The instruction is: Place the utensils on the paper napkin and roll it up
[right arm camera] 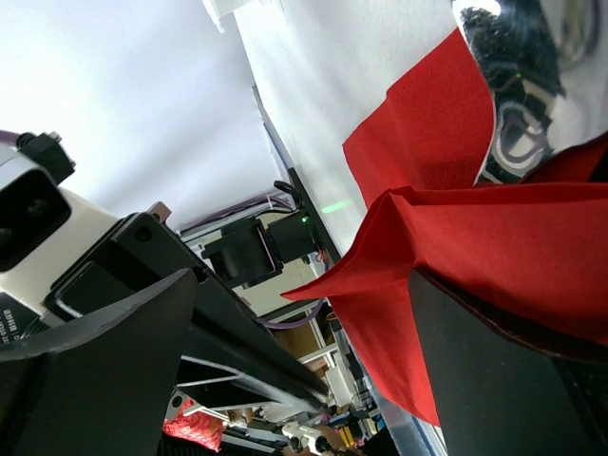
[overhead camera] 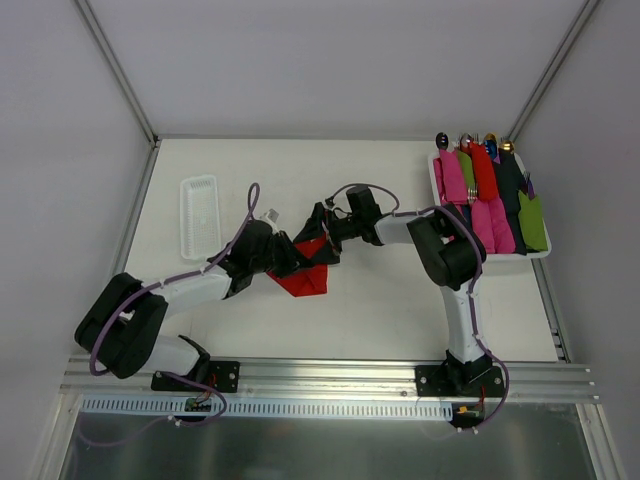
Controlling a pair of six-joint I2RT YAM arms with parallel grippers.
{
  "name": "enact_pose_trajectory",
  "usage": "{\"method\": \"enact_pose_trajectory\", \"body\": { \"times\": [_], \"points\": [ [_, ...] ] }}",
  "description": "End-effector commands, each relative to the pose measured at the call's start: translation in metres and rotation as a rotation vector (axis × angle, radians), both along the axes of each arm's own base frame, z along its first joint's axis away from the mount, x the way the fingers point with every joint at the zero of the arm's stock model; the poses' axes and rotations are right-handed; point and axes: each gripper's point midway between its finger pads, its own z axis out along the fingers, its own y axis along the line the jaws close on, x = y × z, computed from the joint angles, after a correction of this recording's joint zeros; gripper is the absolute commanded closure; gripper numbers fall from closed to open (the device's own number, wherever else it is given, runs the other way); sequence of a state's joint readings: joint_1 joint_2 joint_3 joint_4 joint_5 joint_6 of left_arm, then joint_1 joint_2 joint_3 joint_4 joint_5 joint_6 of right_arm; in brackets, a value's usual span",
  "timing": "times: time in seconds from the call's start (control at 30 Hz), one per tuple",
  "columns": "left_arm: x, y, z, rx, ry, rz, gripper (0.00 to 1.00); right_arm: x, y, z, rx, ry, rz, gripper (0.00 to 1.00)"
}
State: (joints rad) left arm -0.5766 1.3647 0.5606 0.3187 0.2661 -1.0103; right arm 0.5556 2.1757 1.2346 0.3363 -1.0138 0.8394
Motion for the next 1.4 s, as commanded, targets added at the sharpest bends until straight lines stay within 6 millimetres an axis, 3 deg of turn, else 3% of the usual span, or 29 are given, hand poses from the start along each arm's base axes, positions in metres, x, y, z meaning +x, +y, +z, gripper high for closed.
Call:
{"method": "enact_pose_trajectory", "body": {
  "times": [0.0, 0.2, 0.43, 0.73, 0.87, 0.97, 1.1, 1.37],
  "points": [
    [0.016, 0.002, -0.005, 0.043, 0.025, 0.079, 0.93, -0.009, -0.010, -0.044, -0.150, 0.106, -0.073, 0.01],
    [0.019, 0.024, -0.037, 0.156, 0.133, 0.216, 0.94, -0.010, -0.010, -0.051, -0.160, 0.119, -0.075, 0.01],
    [0.008, 0.049, -0.070, 0.231, 0.237, 0.293, 0.94, -0.010, -0.011, -0.049, -0.159, 0.115, -0.075, 0.01],
    [0.001, 0.066, -0.091, 0.259, 0.302, 0.314, 0.94, -0.010, -0.011, -0.043, -0.152, 0.082, -0.071, 0.04],
    [0.009, 0.042, -0.069, 0.119, 0.170, 0.199, 0.91, -0.009, -0.012, -0.047, -0.161, 0.095, -0.080, 0.05],
    [0.016, 0.021, -0.037, -0.014, 0.032, 0.111, 0.89, -0.010, -0.012, -0.050, -0.168, 0.106, -0.083, 0.05],
    [0.017, 0.017, -0.010, -0.076, -0.072, 0.078, 0.86, -0.010, -0.013, -0.051, -0.174, 0.107, -0.087, 0.04],
    [0.016, 0.022, 0.005, -0.069, -0.124, 0.088, 0.83, -0.009, -0.014, -0.054, -0.183, 0.110, -0.096, 0.04]
  ]
}}
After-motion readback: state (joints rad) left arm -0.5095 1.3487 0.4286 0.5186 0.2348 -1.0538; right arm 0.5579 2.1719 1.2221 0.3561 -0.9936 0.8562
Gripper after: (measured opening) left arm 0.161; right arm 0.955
